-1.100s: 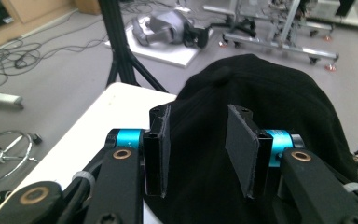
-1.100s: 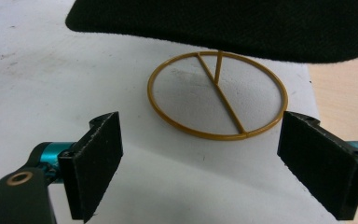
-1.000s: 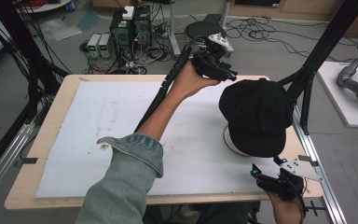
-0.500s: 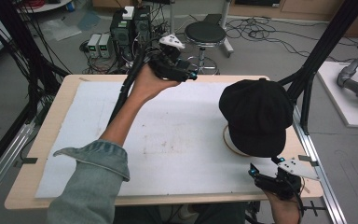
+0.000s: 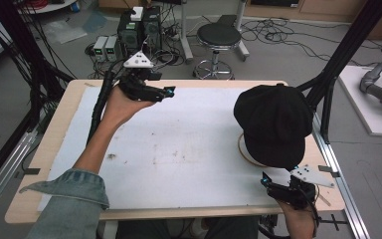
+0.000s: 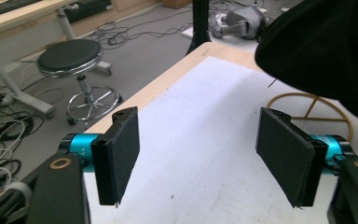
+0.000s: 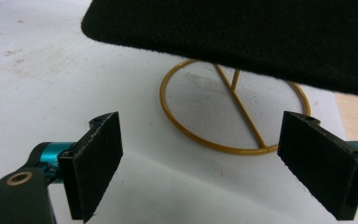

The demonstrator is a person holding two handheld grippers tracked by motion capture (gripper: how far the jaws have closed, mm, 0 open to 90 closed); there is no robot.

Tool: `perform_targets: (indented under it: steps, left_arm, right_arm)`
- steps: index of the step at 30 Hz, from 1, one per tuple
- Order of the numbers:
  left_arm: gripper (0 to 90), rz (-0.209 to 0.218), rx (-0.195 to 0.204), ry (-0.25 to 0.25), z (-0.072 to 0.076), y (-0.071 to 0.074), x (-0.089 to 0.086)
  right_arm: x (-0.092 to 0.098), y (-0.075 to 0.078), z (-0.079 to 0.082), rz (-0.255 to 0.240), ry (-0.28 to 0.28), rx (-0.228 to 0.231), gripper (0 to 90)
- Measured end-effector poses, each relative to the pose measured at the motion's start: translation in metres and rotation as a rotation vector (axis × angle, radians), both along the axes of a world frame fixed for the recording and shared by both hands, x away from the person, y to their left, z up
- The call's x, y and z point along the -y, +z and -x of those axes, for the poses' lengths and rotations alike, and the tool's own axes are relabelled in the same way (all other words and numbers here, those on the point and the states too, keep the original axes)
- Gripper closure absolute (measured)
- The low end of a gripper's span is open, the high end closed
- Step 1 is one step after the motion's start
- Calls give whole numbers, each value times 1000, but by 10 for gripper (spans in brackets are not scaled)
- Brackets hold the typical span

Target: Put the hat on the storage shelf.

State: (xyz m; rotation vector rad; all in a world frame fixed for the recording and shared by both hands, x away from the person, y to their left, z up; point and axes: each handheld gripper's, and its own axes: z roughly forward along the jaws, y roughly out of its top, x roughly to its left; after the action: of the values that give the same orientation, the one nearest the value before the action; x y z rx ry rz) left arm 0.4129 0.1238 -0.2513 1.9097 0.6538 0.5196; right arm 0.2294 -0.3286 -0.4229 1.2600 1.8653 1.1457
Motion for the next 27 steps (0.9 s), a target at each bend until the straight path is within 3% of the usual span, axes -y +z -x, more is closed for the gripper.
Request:
perform_targets:
  steps: [9,14,18,21,27]
  left_arm:
    - [266,24,21,38,24,-21,-35]
    - [245,50,18,104,36,-39,-62]
    - [234,87,18,129,46,-54,-79]
    - [237,120,40,145,57,-64,-93]
    - [236,115,44,195,75,-85,-114]
  right_arm:
    - [-5,0,-5,2,7,8,137]
    - [-8,1,-5,9,13,13,137]
    - [-9,1,-5,14,16,11,137]
    - [-9,1,-4,11,14,6,137]
    - [-9,1,-4,15,14,8,137]
